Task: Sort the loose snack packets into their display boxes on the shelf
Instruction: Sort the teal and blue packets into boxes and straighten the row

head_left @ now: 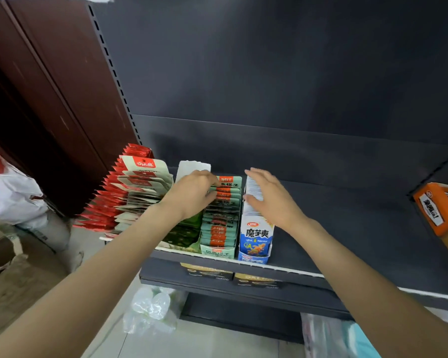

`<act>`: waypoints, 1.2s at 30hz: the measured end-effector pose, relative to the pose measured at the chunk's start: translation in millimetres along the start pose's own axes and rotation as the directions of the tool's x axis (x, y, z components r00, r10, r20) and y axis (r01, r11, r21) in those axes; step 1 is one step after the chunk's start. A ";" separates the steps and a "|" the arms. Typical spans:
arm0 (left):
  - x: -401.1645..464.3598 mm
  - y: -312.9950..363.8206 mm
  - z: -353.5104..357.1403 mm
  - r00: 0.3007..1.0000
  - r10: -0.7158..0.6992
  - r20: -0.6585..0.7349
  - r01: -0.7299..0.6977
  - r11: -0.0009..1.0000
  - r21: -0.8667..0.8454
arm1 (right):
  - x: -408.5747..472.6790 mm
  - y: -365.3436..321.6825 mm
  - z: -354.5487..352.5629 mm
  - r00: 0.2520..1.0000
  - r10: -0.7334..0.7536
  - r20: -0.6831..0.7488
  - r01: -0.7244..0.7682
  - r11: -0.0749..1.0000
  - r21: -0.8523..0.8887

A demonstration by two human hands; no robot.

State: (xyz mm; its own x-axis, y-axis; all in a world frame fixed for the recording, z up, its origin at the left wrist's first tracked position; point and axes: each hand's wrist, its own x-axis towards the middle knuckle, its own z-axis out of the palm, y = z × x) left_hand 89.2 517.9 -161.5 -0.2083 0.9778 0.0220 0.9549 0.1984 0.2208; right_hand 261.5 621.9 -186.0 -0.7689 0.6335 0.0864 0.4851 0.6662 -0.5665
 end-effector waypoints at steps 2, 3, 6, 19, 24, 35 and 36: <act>0.2 -7.2 -1.0 1.000 0.001 -0.002 -0.001 1.000 0.005 | 6.6 -9.2 6.5 0.999 0.017 -0.027 -0.018 1.000 -0.026; 1.2 -10.8 -0.6 1.000 0.014 -0.003 -0.014 1.000 0.006 | 10.1 -11.7 10.3 0.999 0.027 -0.019 -0.027 0.998 -0.048; 5.0 -17.0 2.9 0.994 0.090 0.065 -0.090 0.996 0.003 | 21.5 -13.2 19.2 0.995 0.069 0.072 -0.060 0.991 -0.117; 17.5 -22.2 21.8 0.970 0.152 0.190 -0.200 0.942 0.269 | 60.0 -3.0 19.3 0.932 -0.055 0.358 0.159 0.950 -0.269; 22.0 -13.3 24.3 0.995 0.068 0.068 -0.084 0.957 0.279 | 66.0 -3.4 18.5 0.899 -0.077 0.430 0.209 0.940 -0.268; 9.3 -14.2 41.3 0.884 0.296 0.363 -0.434 0.809 0.397 | 64.1 -10.4 27.0 0.954 -0.050 0.296 0.162 0.916 -0.366; 9.5 -12.4 42.6 0.880 0.297 0.370 -0.447 0.780 0.438 | 63.9 -10.7 27.2 0.955 -0.047 0.294 0.158 0.917 -0.366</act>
State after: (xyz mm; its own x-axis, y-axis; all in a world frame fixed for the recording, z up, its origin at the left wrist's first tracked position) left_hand 84.5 527.6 -205.6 0.1786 0.9445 -0.2759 0.9303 -0.2534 -0.2651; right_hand 195.9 644.6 -196.7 -0.8794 0.4576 -0.1316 0.4758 0.8550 -0.2062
